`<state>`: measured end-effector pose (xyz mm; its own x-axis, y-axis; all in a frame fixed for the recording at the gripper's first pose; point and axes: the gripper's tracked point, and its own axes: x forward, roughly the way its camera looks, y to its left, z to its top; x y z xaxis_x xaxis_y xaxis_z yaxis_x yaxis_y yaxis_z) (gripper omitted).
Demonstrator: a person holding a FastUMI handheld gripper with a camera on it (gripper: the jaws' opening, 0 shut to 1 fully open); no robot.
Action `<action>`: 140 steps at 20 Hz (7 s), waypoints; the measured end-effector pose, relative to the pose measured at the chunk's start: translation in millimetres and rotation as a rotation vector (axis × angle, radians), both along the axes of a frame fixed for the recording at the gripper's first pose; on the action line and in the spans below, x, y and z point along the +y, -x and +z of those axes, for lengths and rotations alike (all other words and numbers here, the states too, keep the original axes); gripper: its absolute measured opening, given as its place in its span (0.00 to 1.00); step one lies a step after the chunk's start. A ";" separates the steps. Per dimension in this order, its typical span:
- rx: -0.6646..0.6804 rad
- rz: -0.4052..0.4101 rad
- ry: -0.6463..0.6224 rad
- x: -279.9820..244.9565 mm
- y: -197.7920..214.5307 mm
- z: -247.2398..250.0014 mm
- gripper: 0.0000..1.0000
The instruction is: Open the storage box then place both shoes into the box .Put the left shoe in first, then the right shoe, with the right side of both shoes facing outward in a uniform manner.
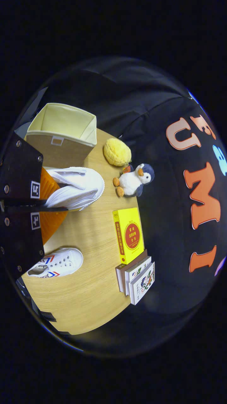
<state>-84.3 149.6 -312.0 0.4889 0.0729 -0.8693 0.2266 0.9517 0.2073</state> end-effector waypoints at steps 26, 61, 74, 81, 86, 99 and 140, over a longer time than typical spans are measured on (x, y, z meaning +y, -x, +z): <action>0.354 0.042 -0.128 265.7 -22.7 -92.1 0.03; 0.033 0.076 0.100 -78.4 58.5 -43.7 0.98; 0.208 0.246 0.330 -189.3 152.1 -135.9 0.96; 0.237 0.304 0.236 -185.3 152.0 -158.1 0.90; 0.243 0.231 0.067 -177.6 147.3 -166.6 0.74; 0.177 0.057 -0.017 -168.5 130.7 -148.4 0.01; 0.286 0.231 -0.017 217.8 5.9 -38.0 0.01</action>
<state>-90.2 367.4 -349.9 0.1949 0.1686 -0.9662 0.0569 0.9815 0.1827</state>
